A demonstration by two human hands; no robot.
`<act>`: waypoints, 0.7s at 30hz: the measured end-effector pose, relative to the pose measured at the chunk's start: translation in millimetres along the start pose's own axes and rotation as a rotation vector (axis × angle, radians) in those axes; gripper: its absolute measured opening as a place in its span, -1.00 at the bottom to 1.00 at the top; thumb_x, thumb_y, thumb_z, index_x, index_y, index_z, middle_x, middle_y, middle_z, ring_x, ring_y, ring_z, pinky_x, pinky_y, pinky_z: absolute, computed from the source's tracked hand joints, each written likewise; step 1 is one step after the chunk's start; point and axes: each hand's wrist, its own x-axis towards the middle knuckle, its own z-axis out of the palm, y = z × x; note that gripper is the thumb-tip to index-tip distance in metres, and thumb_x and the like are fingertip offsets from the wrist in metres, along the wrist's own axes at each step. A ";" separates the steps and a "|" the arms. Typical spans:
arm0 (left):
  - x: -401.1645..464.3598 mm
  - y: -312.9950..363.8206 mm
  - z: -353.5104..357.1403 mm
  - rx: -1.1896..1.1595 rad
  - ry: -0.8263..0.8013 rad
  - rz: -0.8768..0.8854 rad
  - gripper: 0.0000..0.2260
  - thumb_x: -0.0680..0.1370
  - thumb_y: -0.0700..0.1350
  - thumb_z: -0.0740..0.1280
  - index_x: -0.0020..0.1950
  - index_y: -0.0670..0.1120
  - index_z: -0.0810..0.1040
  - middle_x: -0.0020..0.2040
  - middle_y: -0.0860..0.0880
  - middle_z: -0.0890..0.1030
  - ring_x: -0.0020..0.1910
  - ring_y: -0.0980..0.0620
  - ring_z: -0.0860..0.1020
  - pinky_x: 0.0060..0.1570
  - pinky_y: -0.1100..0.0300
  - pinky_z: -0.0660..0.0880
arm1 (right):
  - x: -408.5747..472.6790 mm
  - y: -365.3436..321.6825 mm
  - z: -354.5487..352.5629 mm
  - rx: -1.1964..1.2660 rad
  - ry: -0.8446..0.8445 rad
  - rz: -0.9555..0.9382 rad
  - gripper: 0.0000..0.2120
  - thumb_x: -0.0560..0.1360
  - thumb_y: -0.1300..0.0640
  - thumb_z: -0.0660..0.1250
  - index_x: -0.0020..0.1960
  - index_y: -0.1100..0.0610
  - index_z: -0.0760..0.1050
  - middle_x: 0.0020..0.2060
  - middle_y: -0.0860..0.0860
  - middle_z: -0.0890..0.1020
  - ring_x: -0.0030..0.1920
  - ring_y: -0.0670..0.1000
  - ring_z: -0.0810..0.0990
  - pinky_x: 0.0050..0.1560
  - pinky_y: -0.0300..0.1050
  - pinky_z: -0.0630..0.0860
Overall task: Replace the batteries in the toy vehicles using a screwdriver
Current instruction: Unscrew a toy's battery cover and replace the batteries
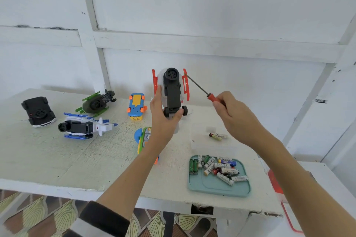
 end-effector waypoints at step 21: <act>-25.4 -3.6 -65.7 -0.064 0.125 -0.052 -0.21 0.41 -0.18 0.39 0.57 0.06 0.11 0.30 0.30 0.25 0.35 -0.17 0.45 0.14 0.29 0.51 | -35.4 43.7 190.5 -0.086 -0.098 0.168 -0.73 0.48 0.05 0.36 -0.23 0.27 0.53 -0.30 0.02 0.35 -0.30 0.00 0.32 -0.35 -0.25 0.22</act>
